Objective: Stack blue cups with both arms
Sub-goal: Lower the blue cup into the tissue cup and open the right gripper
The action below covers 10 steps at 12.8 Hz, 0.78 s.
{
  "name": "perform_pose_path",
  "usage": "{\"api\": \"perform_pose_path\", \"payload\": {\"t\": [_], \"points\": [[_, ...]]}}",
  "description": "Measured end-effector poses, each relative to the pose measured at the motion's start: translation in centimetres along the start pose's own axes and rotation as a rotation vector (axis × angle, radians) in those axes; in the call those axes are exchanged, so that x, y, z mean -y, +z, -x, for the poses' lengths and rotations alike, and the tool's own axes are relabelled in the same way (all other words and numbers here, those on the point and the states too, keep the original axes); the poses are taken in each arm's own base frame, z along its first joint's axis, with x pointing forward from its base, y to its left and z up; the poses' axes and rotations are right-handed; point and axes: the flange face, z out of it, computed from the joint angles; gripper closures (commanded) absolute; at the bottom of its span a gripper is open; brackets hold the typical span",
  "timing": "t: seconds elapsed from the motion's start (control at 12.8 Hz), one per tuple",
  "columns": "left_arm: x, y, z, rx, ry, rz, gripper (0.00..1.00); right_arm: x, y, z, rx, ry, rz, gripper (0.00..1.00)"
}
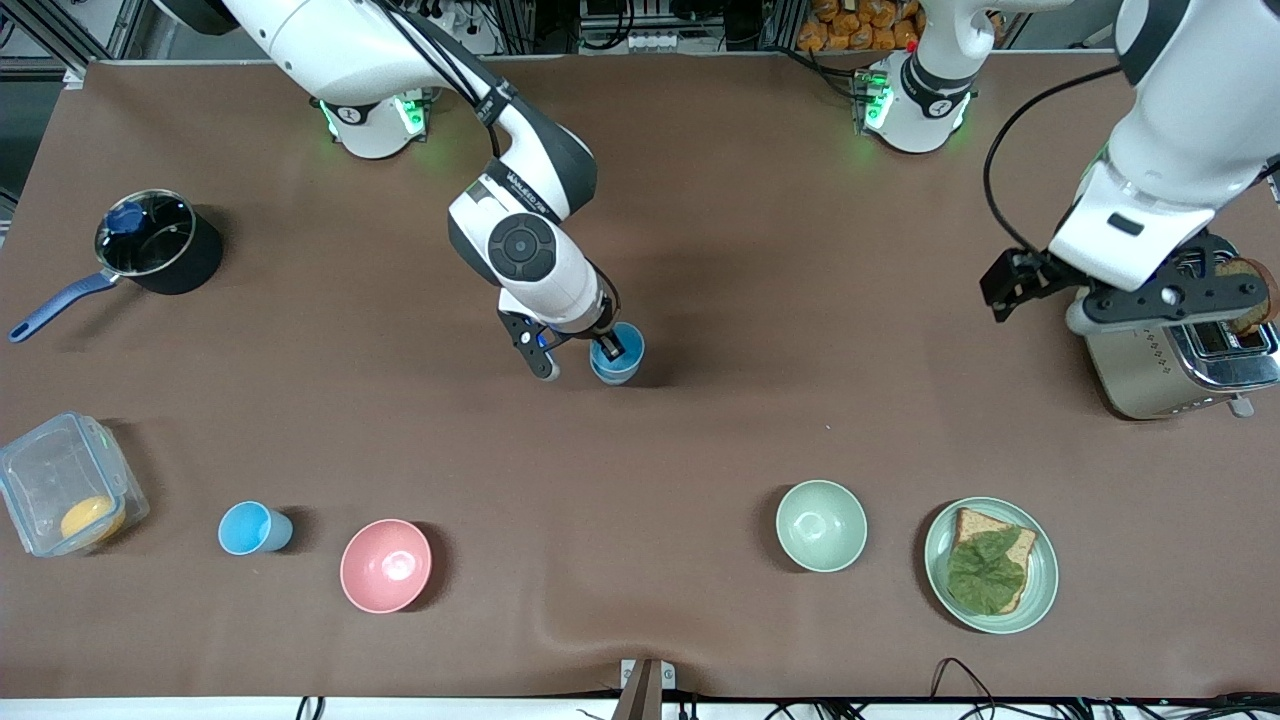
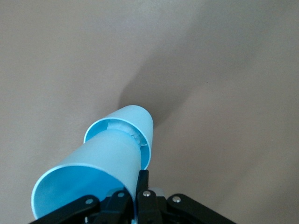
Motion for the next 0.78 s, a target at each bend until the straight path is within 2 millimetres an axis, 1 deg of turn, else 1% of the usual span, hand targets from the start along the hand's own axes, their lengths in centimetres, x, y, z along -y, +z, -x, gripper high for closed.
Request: {"api": "perform_pose_path", "payload": {"t": [0.24, 0.55, 0.63, 0.71, 0.78], "points": [[0.34, -0.54, 0.87, 0.029, 0.039, -0.012, 0.00, -0.24, 0.43, -0.08, -0.004, 0.001, 0.016, 1.00], [0.13, -0.47, 1.05, 0.043, 0.045, 0.009, 0.00, -0.65, 0.64, -0.20, -0.017, -0.002, 0.054, 1.00], [0.13, -0.48, 1.05, 0.043, 0.045, 0.009, 0.00, -0.69, 0.71, -0.21, -0.021, -0.005, 0.057, 0.59], [0.13, -0.49, 1.08, 0.044, 0.045, 0.010, 0.00, -0.72, 0.77, -0.26, -0.023, -0.003, 0.060, 0.01], [0.13, -0.52, 1.17, 0.048, 0.045, 0.011, 0.00, -0.72, 0.77, -0.38, -0.024, 0.005, 0.060, 0.00]]}}
